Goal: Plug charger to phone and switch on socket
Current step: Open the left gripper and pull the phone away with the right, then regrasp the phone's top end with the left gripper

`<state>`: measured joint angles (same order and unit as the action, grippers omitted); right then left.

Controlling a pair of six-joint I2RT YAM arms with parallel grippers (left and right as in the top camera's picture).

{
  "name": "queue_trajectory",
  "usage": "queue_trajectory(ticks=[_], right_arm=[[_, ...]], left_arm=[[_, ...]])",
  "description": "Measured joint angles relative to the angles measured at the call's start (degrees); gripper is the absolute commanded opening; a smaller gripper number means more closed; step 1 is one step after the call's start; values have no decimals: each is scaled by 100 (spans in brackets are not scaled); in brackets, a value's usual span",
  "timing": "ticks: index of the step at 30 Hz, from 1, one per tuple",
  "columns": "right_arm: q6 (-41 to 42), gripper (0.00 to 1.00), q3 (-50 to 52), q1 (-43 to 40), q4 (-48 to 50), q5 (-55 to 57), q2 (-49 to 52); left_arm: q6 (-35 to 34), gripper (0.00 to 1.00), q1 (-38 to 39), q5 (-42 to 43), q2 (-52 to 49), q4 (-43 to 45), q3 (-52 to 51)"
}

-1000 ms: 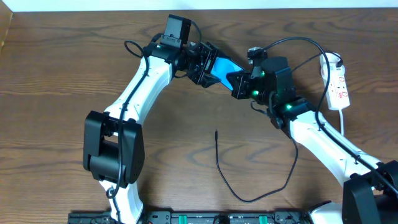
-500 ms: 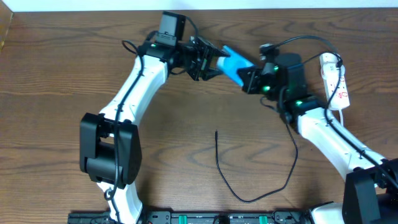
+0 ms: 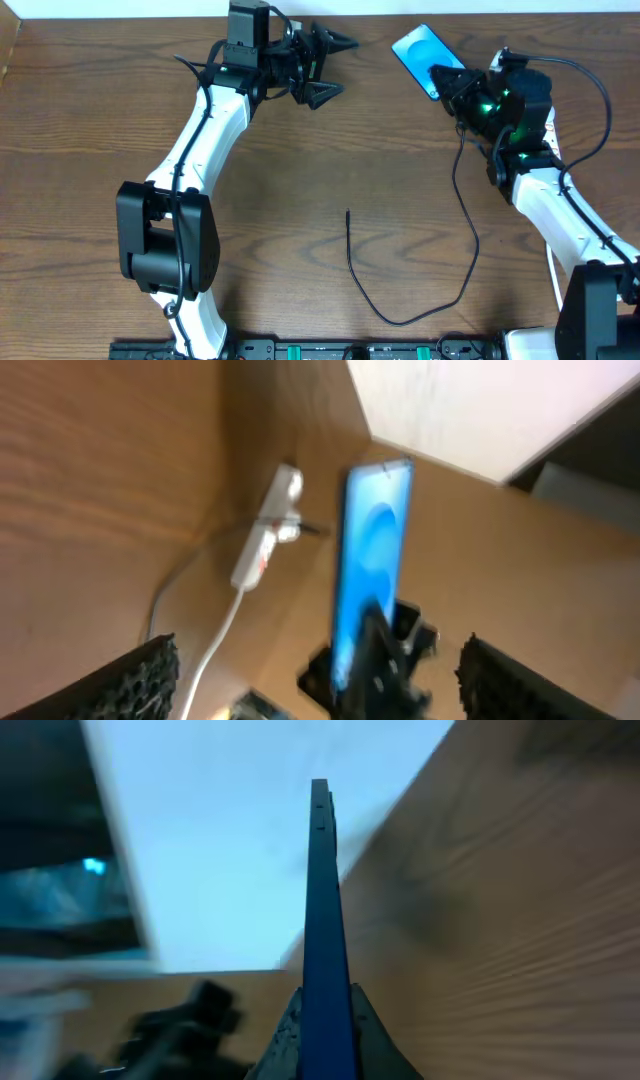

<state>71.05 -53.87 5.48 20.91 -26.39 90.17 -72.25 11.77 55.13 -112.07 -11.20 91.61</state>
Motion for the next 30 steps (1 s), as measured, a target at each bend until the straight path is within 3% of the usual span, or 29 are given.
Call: queue_trajectory(ticks=[5,11,20,30], right_arm=[[1427,2,-7,2,378,-271,0],[2396,2,-7,164,409,-278,0],[3126,2,-7,693,938,-188,0],[3355,2,-7,1156,1064,157,0]], left_arm=[[-179,90,0,-485,0,555,-2],[-501,90,33,-734,0,1362,-4],[-597,90,334,-791,0,1464,-4],[-597,90,378,-793,0,1464,-4]])
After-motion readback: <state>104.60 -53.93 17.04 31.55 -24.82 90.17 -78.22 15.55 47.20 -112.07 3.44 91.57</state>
